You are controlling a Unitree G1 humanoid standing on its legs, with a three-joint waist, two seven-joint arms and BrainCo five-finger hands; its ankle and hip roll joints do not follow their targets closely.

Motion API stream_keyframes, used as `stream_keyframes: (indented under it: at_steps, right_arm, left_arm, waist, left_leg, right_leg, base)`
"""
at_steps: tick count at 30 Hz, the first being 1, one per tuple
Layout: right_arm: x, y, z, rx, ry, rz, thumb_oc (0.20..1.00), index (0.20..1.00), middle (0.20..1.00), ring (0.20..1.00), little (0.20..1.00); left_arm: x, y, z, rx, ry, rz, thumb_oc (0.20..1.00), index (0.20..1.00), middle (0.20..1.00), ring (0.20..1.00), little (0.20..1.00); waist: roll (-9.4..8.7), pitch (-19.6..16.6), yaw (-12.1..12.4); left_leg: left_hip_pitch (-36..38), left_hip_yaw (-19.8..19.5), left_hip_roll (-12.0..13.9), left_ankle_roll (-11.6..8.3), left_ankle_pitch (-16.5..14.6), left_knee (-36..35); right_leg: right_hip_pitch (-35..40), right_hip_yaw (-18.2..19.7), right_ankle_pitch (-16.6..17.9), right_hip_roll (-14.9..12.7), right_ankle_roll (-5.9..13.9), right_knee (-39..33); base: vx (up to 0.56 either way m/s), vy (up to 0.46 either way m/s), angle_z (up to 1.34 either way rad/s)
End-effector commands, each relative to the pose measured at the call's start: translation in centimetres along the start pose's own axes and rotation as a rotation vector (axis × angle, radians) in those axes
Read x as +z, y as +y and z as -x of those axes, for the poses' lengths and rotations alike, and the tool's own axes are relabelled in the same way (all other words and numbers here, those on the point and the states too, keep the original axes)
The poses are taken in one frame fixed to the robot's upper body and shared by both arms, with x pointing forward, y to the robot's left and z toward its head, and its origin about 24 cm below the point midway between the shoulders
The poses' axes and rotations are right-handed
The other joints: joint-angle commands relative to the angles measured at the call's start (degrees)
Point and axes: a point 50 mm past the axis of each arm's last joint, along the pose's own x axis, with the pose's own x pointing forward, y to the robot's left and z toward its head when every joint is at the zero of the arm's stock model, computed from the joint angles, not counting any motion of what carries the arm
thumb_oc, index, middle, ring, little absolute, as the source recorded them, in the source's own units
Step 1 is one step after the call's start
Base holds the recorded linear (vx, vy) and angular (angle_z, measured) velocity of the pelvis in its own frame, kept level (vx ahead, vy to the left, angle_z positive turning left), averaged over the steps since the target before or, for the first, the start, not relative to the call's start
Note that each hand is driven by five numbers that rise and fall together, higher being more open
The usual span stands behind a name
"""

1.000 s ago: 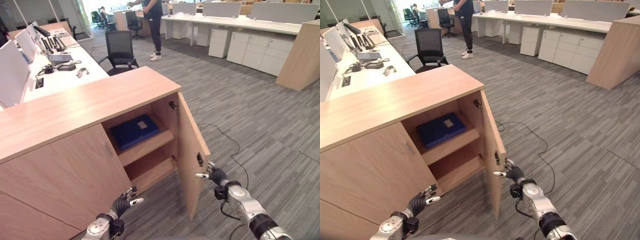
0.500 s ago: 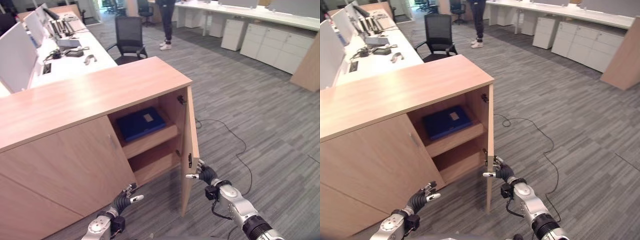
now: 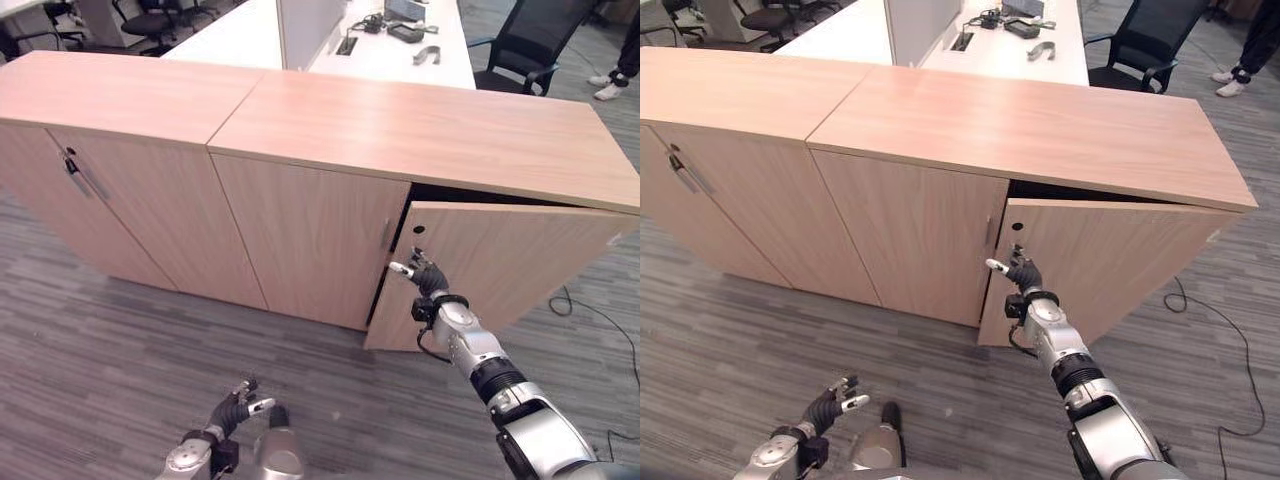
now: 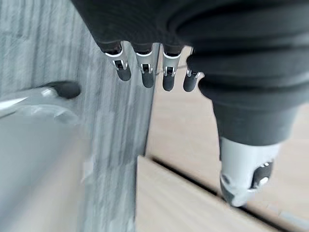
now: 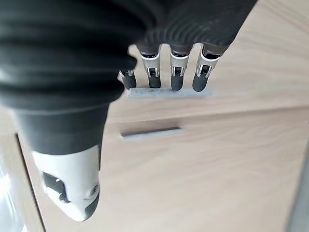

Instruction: Put the empty folder in the office cabinet

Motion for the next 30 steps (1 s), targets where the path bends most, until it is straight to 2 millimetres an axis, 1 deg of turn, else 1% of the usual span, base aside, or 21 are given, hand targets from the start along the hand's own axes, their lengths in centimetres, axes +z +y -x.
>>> stream_keyframes:
  at_steps: [1, 3, 4, 5, 6, 7, 8, 9, 10, 11, 12, 13, 14, 15, 17, 19, 22, 24, 30]
  right_arm:
    - [5.0, 7.3, -0.1, 0.288, -0.209, -0.037, 1.0, 1.0, 1.0, 1.0, 1.0]
    - [3.3, 5.8, 0.4, 0.256, -0.181, -0.042, 1.0, 1.0, 1.0, 1.0, 1.0]
    - [2.1, 4.9, 0.8, 0.238, -0.155, -0.04, 1.0, 1.0, 1.0, 1.0, 1.0]
    - [0.8, 4.1, 1.3, 0.226, -0.124, -0.039, 1.0, 1.0, 1.0, 1.0, 1.0]
    - [-0.1, 3.6, 1.6, 0.218, -0.099, -0.041, 1.0, 1.0, 1.0, 1.0, 1.0]
    - [-2.9, 2.2, 2.9, 0.191, -0.029, -0.047, 1.0, 1.0, 1.0, 1.0, 1.0]
    - [-4.3, 1.6, 3.6, 0.176, 0.006, -0.054, 1.0, 1.0, 1.0, 1.0, 1.0]
    - [-5.8, 0.7, 4.5, 0.152, 0.051, -0.06, 1.0, 1.0, 1.0, 1.0, 1.0]
    - [-8.6, -1.0, 6.2, 0.11, 0.14, -0.065, 1.0, 1.0, 1.0, 1.0, 1.0]
    - [-9.4, -1.6, 6.8, 0.096, 0.167, -0.061, 1.0, 1.0, 1.0, 1.0, 1.0]
    - [-10.2, -2.2, 7.3, 0.079, 0.195, -0.054, 1.0, 1.0, 1.0, 1.0, 1.0]
    - [-12.0, -3.7, 8.5, 0.037, 0.259, -0.035, 1.0, 1.0, 1.0, 1.0, 1.0]
    - [-12.6, -4.1, 8.8, 0.015, 0.285, -0.045, 1.0, 1.0, 1.0, 1.0, 1.0]
    - [-13.6, -5.1, 9.5, -0.007, 0.331, -0.026, 1.0, 1.0, 1.0, 1.0, 1.0]
    - [-14.7, -5.9, 10.5, -0.009, 0.387, 0.012, 1.0, 1.0, 1.0, 1.0, 1.0]
    - [-15.6, -6.3, 11.2, 0.001, 0.434, 0.049, 1.0, 1.0, 1.0, 1.0, 1.0]
    - [-16.2, -6.7, 11.9, 0.003, 0.465, 0.072, 1.0, 1.0, 1.0, 1.0, 1.0]
    - [-16.8, -7.3, 12.6, -0.004, 0.496, 0.086, 1.0, 1.0, 1.0, 1.0, 1.0]
    - [-17.4, -8.0, 13.3, -0.014, 0.536, 0.11, 1.0, 1.0, 1.0, 1.0, 1.0]
  left_arm:
    - [2.8, -1.1, -0.7, -0.067, -0.113, -0.052, 1.0, 1.0, 1.0, 1.0, 1.0]
    - [3.2, -0.8, -0.7, -0.059, -0.128, -0.059, 1.0, 1.0, 1.0, 1.0, 1.0]
    - [3.2, -0.7, -0.7, -0.053, -0.131, -0.064, 1.0, 1.0, 1.0, 1.0, 1.0]
    - [3.3, -0.4, -0.7, -0.037, -0.136, -0.06, 1.0, 1.0, 1.0, 1.0, 1.0]
    - [3.4, -0.3, -0.7, -0.028, -0.14, -0.056, 1.0, 1.0, 1.0, 1.0, 1.0]
    - [3.6, 0.2, -0.6, -0.005, -0.151, -0.054, 1.0, 1.0, 1.0, 1.0, 1.0]
    - [3.8, 0.2, -0.6, 0.002, -0.16, -0.051, 1.0, 1.0, 1.0, 1.0, 1.0]
    - [4.0, 0.3, -0.7, 0.009, -0.173, -0.044, 1.0, 1.0, 1.0, 1.0, 1.0]
    - [4.2, 0.5, -0.7, 0.022, -0.18, -0.042, 1.0, 1.0, 1.0, 1.0, 1.0]
    - [4.2, 0.5, -0.8, 0.024, -0.182, -0.04, 1.0, 1.0, 1.0, 1.0, 1.0]
    - [4.3, 0.5, -0.9, 0.024, -0.182, -0.044, 1.0, 1.0, 1.0, 1.0, 1.0]
    - [4.3, 0.5, -1.0, 0.024, -0.173, -0.057, 1.0, 1.0, 1.0, 1.0, 1.0]
    - [4.5, 0.5, -1.1, 0.025, -0.186, -0.046, 1.0, 1.0, 1.0, 1.0, 1.0]
    - [4.1, 0.4, -1.1, 0.026, -0.178, -0.029, 1.0, 1.0, 1.0, 1.0, 1.0]
    - [3.5, 0.0, -1.0, 0.017, -0.166, -0.002, 1.0, 1.0, 1.0, 1.0, 1.0]
    - [3.2, -0.7, -1.0, -0.01, -0.16, 0.006, 1.0, 1.0, 1.0, 1.0, 1.0]
    - [3.2, -1.3, -0.9, -0.028, -0.169, 0.013, 1.0, 1.0, 1.0, 1.0, 1.0]
    - [3.3, -1.6, -0.8, -0.041, -0.178, 0.022, 1.0, 1.0, 1.0, 1.0, 1.0]
    - [3.0, -1.9, -0.8, -0.051, -0.166, 0.026, 1.0, 1.0, 1.0, 1.0, 1.0]
  waist:
    - [2.56, -1.63, 2.79]
    - [2.49, -1.4, 2.26]
    - [2.44, -1.19, 1.7]
    - [2.51, -0.91, 0.72]
    - [2.76, -0.6, -0.06]
    - [4.0, 0.61, -2.02]
    - [4.39, 0.74, -2.73]
    - [4.66, 0.96, -4.11]
    - [5.03, 0.98, -6.62]
    - [4.97, 1.02, -7.6]
    - [4.88, 0.92, -8.53]
    - [4.31, 0.97, -10.47]
    - [4.19, 0.75, -10.98]
    - [3.84, 0.03, -11.49]
    - [4.21, -0.82, -12.16]
    - [4.63, -1.42, -12.62]
    - [4.95, -1.65, -13.14]
    - [5.13, -1.65, -13.47]
    - [5.44, -1.67, -14.01]
  left_leg:
    - [4.49, -3.81, 0.45, -1.37, -3.95, -3.32]
    - [5.69, -4.21, -1.27, 0.13, -5.19, -4.18]
    - [6.36, -4.46, -2.39, 1.12, -6.1, -4.47]
    - [7.45, -4.56, -3.38, 2.01, -6.96, -4.9]
    - [8.26, -4.61, -3.81, 2.63, -7.47, -5.16]
    - [8.93, -4.16, -3.98, 4.21, -6.72, -5.32]
    - [9.56, -4.4, -3.83, 4.28, -6.81, -5.8]
    - [10.61, -5.35, -4.05, 4.2, -6.93, -6.7]
    - [11.56, -7.04, -4.27, 3.49, -7.11, -7.46]
    - [11.86, -7.83, -4.32, 3.19, -7.29, -7.5]
    - [11.98, -8.68, -4.31, 2.86, -7.34, -7.57]
    - [12.89, -10.15, -5.07, 2.39, -8.09, -7.68]
    - [12.81, -10.69, -5.13, 2.29, -7.95, -7.63]
    - [13.25, -10.65, -5.37, 2.12, -8.13, -7.77]
    - [14.03, -10.56, -5.01, 1.7, -7.96, -8.1]
    - [14.7, -10.64, -4.55, 1.01, -7.74, -8.47]
    - [14.88, -10.77, -4.06, 0.45, -7.4, -8.77]
    - [14.83, -10.84, -3.61, 0.01, -6.99, -8.98]
    - [14.99, -10.95, -3.03, -0.47, -6.71, -9.03]
  right_leg:
    - [0.39, 0.04, -10.19, 5.05, -0.85, 7.78]
    - [-1.14, 0.3, -10.54, 2.58, 0.25, 13.06]
    - [-2.07, 0.77, -9.82, 0.86, 1.33, 16.71]
    - [-3.45, 1.85, -8.19, -1.06, 2.39, 20.76]
    - [-4.44, 2.89, -6.41, -2.22, 3.17, 23.94]
    - [-8.26, 6.34, -1.52, -3.81, 4.42, 30.96]
    - [-9.9, 8.87, -2.0, -3.37, 4.82, 32.79]
    - [-11.63, 12.39, -2.62, -2.2, 4.67, 32.55]
    - [-12.71, 17.18, -5.22, 0.0, 3.95, 27.4]
    - [-12.62, 18.72, -6.66, 1.06, 3.37, 23.93]
    - [-12.52, 20.35, -7.15, 2.45, 2.72, 19.44]
    - [-12.93, 25.08, -7.23, 4.71, 2.45, 13.27]
    - [-13.25, 26.62, -6.48, 5.13, 2.81, 11.87]
    - [-11.9, 27.26, -4.84, 5.07, 2.98, 8.94]
    - [-9.3, 26.95, -3.96, 5.44, 2.72, 5.49]
    - [-7.08, 25.75, -3.64, 5.9, 2.45, 2.61]
    - [-6.0, 24.92, -3.57, 6.31, 2.24, 1.0]
    - [-5.72, 24.66, -3.85, 6.73, 2.01, 0.66]
    - [-5.23, 24.32, -4.36, 7.36, 1.43, 0.55]
  base:
    - [0.11, 0.187, 0.28]
    - [0.1, 0.217, 0.22]
    - [0.12, 0.243, 0.32]
    - [0.12, 0.228, 0.32]
    - [0.07, 0.271, 0.3]
    - [0.05, 0.217, 0.24]
    - [0.05, 0.169, 0.21]
    - [0.18, 0.011, 0.08]
    - [0.2, -0.056, 0.09]
    - [0.19, -0.112, 0.28]
    - [0.18, -0.151, 0.59]
    - [0.15, -0.156, 0.84]
    - [0.17, -0.185, 1.0]
    - [0.1, -0.152, 1.0]
    - [0.12, -0.163, 0.47]
    - [0.07, -0.139, 0.0]
    - [0.02, -0.083, 0.11]
    - [0.0, -0.084, -0.01]
    - [0.0, -0.049, 0.02]
